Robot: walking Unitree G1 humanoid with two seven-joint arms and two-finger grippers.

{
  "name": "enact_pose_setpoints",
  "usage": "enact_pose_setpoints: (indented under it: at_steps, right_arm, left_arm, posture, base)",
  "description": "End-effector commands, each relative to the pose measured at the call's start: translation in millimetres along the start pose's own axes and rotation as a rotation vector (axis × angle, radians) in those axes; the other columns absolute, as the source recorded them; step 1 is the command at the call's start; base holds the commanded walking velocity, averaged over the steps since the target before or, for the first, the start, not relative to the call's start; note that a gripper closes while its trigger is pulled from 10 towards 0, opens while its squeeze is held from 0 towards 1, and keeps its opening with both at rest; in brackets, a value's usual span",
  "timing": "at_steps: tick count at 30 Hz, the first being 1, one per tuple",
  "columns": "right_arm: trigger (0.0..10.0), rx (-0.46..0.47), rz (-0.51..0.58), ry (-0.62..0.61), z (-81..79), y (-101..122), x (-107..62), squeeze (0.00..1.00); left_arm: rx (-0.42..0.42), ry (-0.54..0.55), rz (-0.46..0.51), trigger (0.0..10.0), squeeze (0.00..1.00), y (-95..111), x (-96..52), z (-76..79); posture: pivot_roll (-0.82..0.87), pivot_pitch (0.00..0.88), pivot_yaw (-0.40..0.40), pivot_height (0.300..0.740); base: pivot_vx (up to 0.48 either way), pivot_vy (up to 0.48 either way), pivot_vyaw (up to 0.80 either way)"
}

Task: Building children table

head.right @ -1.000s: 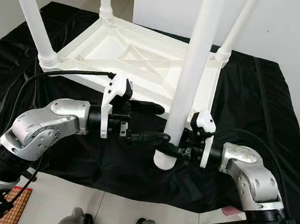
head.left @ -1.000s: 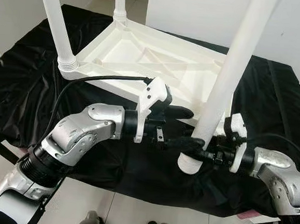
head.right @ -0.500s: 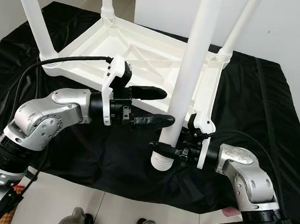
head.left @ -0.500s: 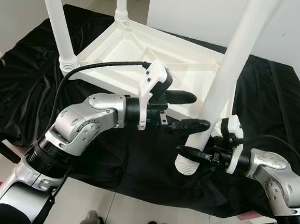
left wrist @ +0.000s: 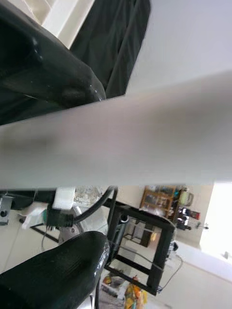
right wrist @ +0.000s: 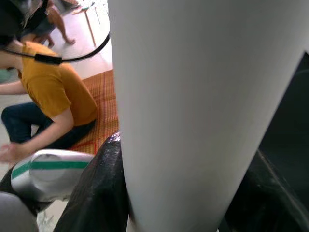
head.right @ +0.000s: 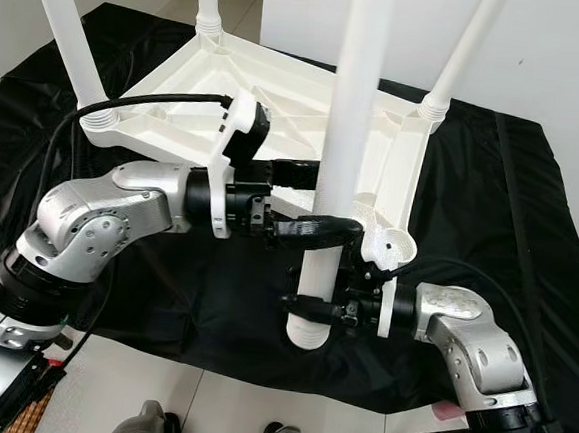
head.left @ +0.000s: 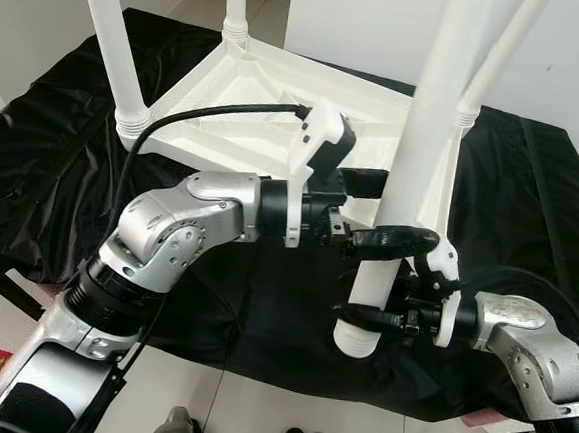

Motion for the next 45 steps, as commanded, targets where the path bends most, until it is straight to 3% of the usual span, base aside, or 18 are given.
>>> enact_pose_setpoints:
  at_steps: [1,9,14,15,17,18,19,36,37,42,45]
  right_arm:
    - [10.0,-0.031,-0.013,0.031,-3.5,2,1.0,0.00]
    - [10.0,-0.053,-0.027,0.061,-2.2,4,2.4,0.00]
    - [10.0,-0.072,-0.029,0.049,2.0,7,0.8,0.00]
    - [10.0,-0.074,-0.027,0.043,3.0,7,0.6,0.00]
    - [10.0,-0.075,-0.025,0.040,3.6,7,0.6,0.00]
    - [10.0,-0.075,-0.024,0.037,3.8,7,0.7,0.00]
    - [10.0,-0.075,-0.024,0.036,3.6,7,0.7,0.00]
    - [10.0,-0.050,0.014,-0.025,9.1,9,4.3,0.00]
    - [10.0,-0.041,0.026,-0.047,12.1,10,4.5,1.00]
    - [10.0,-0.027,0.048,-0.112,19.4,14,4.0,1.00]
    - [10.0,-0.054,0.057,-0.200,26.6,19,5.2,1.00]
  left_arm:
    - [-0.020,-0.055,-0.041,10.0,0.00,-4,3.4,2.9]
    - [-0.144,-0.048,-0.113,10.0,0.00,-6,3.3,-0.7]
    - [-0.169,-0.052,-0.115,10.0,0.00,-7,1.4,-0.7]
    - [-0.170,-0.054,-0.116,6.3,0.00,-8,0.9,-0.1]
    - [-0.171,-0.056,-0.118,6.3,0.00,-9,0.6,0.4]
    - [-0.178,-0.057,-0.109,1.9,0.00,-8,0.6,0.5]
    - [-0.180,-0.061,-0.103,0.0,0.00,-8,0.6,1.1]
    - [-0.188,-0.058,-0.095,0.0,0.00,-4,2.3,1.8]
    - [-0.178,-0.046,-0.097,10.0,0.00,-3,2.6,1.1]
    - [-0.150,0.007,-0.089,10.0,0.00,1,3.5,-2.8]
    - [-0.100,0.182,-0.108,10.0,0.00,5,2.0,-22.1]
  posture:
    - [0.04,0.129,-0.050,0.740]
    - [0.04,0.122,-0.045,0.740]
    - [0.04,0.117,-0.043,0.740]
    - [0.04,0.113,-0.042,0.740]
    - [0.04,0.113,-0.042,0.740]
    - [0.04,0.112,-0.041,0.740]
    - [0.04,0.110,-0.040,0.740]
    - [0.04,0.120,-0.044,0.740]
    - [0.04,0.120,-0.044,0.740]
    - [0.04,0.131,-0.044,0.740]
    - [0.04,0.139,-0.045,0.740]
  base:
    - [0.000,0.000,0.00]
    - [0.000,0.000,0.00]
    - [0.000,0.000,0.00]
    - [0.000,0.000,0.00]
    - [0.000,0.000,0.00]
    - [0.000,0.000,0.00]
    - [0.000,0.000,0.00]
    - [0.000,0.000,0.00]
    - [0.000,0.000,0.00]
    - [0.000,0.000,0.00]
    - [0.000,0.000,0.00]
Point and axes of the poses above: a point about 5 cm out from each wrist's last joint towards the gripper, its own x axis pointing out of the wrist towards the gripper, its own y axis along the axis of the wrist's last joint, z = x × y, the point moved 1 cm from there along x, pointing out of the wrist towards the gripper, and after that the axes turned 9 degrees about -x, right-handed, at the moved point
